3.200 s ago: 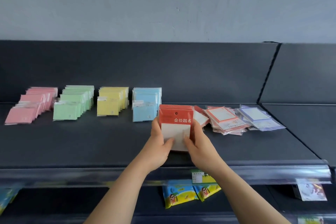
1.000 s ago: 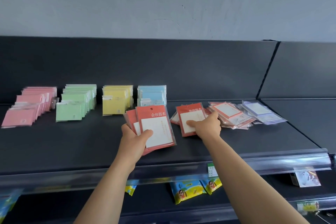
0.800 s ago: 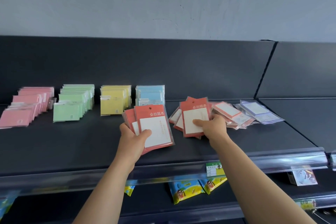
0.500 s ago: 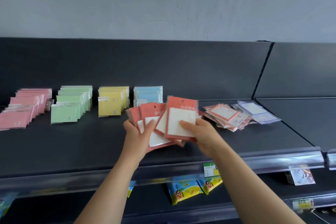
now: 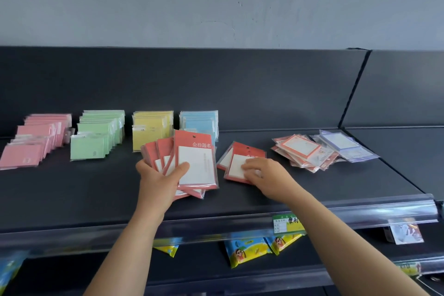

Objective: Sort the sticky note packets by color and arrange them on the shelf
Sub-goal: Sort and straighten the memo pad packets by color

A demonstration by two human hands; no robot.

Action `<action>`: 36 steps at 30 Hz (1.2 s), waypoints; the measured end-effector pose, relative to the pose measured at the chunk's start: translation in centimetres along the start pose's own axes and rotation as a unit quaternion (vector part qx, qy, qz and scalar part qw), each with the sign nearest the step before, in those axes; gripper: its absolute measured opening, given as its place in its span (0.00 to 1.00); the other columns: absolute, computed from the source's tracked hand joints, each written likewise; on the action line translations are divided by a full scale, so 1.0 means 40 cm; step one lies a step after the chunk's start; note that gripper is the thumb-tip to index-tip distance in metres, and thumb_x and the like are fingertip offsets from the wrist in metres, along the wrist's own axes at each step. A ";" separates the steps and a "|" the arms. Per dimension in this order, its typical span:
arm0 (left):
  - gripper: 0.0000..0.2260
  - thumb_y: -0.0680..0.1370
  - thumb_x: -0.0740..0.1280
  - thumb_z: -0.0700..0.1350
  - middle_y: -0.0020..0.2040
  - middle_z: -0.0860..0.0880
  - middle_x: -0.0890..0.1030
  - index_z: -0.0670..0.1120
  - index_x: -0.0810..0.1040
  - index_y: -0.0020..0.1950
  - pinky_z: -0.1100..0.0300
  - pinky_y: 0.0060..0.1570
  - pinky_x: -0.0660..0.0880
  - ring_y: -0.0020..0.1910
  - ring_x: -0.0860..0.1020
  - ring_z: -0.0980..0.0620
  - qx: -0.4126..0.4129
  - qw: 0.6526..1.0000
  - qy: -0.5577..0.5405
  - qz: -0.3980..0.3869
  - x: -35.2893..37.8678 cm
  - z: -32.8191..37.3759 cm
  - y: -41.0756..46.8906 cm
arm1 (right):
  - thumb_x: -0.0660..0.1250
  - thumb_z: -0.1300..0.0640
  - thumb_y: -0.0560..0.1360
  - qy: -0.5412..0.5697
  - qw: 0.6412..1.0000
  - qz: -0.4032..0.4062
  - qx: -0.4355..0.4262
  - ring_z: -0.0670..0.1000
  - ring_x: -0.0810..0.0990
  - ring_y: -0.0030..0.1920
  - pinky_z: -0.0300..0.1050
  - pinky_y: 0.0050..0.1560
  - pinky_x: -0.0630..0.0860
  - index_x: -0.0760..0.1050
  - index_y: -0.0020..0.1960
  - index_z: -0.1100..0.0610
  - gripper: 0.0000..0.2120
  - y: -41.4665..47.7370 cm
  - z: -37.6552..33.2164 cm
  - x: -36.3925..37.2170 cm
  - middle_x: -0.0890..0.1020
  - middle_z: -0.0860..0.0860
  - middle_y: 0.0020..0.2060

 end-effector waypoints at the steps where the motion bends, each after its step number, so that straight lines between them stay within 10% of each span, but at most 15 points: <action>1: 0.27 0.73 0.74 0.45 0.51 0.54 0.74 0.46 0.60 0.63 0.58 0.43 0.71 0.47 0.76 0.55 -0.004 1.000 -0.002 0.003 -0.006 -0.004 0.004 | 0.65 0.54 0.77 0.020 0.999 0.019 0.016 0.52 0.73 0.65 0.42 0.63 0.67 0.76 0.64 0.57 0.16 -0.001 0.010 -0.011 0.76 0.52 0.65; 6: 0.27 0.73 0.74 0.45 0.52 0.54 0.75 0.46 0.60 0.64 0.57 0.45 0.72 0.49 0.76 0.54 -0.012 1.000 -0.004 -0.004 -0.007 -0.014 0.012 | 0.68 0.37 0.71 -0.019 0.985 -0.068 0.156 0.57 0.46 0.77 0.57 0.75 0.51 0.48 0.78 0.54 0.46 0.046 0.082 0.035 0.49 0.56 0.78; 13: 0.26 0.74 0.73 0.46 0.53 0.53 0.75 0.47 0.60 0.64 0.59 0.42 0.72 0.50 0.76 0.53 -0.025 1.000 0.005 -0.012 -0.008 -0.033 0.017 | 0.73 0.30 0.59 -0.010 0.973 -0.136 0.184 0.59 0.56 0.75 0.62 0.71 0.62 0.44 0.78 0.51 0.60 0.102 0.100 0.056 0.55 0.54 0.76; 22: 0.26 0.73 0.73 0.47 0.54 0.53 0.75 0.47 0.61 0.63 0.54 0.47 0.74 0.52 0.77 0.53 -0.030 0.999 0.008 -0.021 -0.010 -0.034 0.016 | 0.81 0.45 0.60 0.084 0.982 0.029 0.169 0.51 0.71 0.54 0.46 0.51 0.78 0.55 0.74 0.50 0.51 0.075 0.062 -0.032 0.57 0.52 0.69; 27: 0.25 0.74 0.73 0.45 0.52 0.54 0.75 0.47 0.61 0.62 0.58 0.42 0.73 0.50 0.77 0.55 -0.020 0.999 0.001 -0.028 -0.009 -0.025 0.008 | 0.75 0.65 0.69 0.378 0.898 0.155 0.163 0.52 0.77 0.54 0.51 0.45 0.81 0.51 0.75 0.46 0.47 0.020 0.080 -0.103 0.72 0.52 0.63; 32: 0.23 0.75 0.71 0.44 0.52 0.53 0.75 0.49 0.60 0.62 0.62 0.39 0.72 0.50 0.77 0.56 -0.006 0.998 0.000 -0.062 0.019 -0.001 -0.011 | 0.70 0.72 0.70 0.517 0.848 0.010 0.115 0.54 0.81 0.53 0.56 0.48 0.80 0.41 0.78 0.47 0.51 -0.001 -0.010 -0.052 0.77 0.52 0.55; 36: 0.29 0.73 0.74 0.51 0.53 0.58 0.73 0.51 0.58 0.63 0.61 0.46 0.72 0.50 0.74 0.61 0.011 0.993 0.008 -0.117 0.069 0.026 -0.041 | 0.72 0.70 0.69 0.487 0.862 -0.029 0.136 0.59 0.82 0.54 0.55 0.53 0.80 0.71 0.64 0.62 0.24 0.002 -0.034 0.058 0.83 0.55 0.51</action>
Point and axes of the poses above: each hand's wrist, its own y-axis towards the middle knuckle, its own x-axis out of the palm, z = x × y, the point moved 10 cm from there along y, towards the middle knuckle
